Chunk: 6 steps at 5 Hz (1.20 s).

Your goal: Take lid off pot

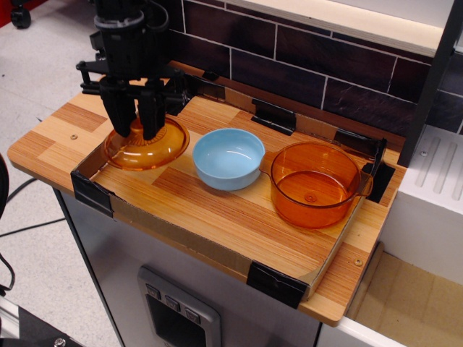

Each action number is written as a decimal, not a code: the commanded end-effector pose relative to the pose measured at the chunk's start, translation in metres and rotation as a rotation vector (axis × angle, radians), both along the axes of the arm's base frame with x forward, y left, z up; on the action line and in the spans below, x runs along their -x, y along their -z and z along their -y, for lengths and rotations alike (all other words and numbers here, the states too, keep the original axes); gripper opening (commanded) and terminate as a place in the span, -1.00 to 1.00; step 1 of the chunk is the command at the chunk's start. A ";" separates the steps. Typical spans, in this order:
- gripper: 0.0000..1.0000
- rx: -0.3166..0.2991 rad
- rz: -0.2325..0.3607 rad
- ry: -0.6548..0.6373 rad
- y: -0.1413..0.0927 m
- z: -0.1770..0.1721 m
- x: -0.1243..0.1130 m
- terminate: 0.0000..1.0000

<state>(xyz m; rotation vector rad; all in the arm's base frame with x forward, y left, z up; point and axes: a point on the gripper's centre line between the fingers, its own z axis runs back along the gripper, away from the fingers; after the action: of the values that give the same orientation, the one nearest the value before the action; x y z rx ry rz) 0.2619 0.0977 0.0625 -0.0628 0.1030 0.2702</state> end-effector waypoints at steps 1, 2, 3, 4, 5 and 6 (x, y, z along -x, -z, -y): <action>-1.00 0.023 -0.086 -0.035 -0.005 -0.025 -0.033 -1.00; 1.00 -0.034 -0.080 0.010 0.007 -0.023 -0.033 -1.00; 1.00 -0.042 -0.032 0.029 0.001 -0.014 -0.022 -1.00; 1.00 -0.047 -0.025 0.039 -0.006 -0.011 -0.020 -1.00; 1.00 -0.037 0.002 0.021 -0.019 -0.008 -0.015 -1.00; 1.00 -0.040 0.038 -0.035 -0.043 -0.002 -0.011 -1.00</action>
<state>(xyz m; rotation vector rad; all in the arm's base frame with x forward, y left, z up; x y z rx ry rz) 0.2674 0.0978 0.0921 -0.0376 0.1085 0.3075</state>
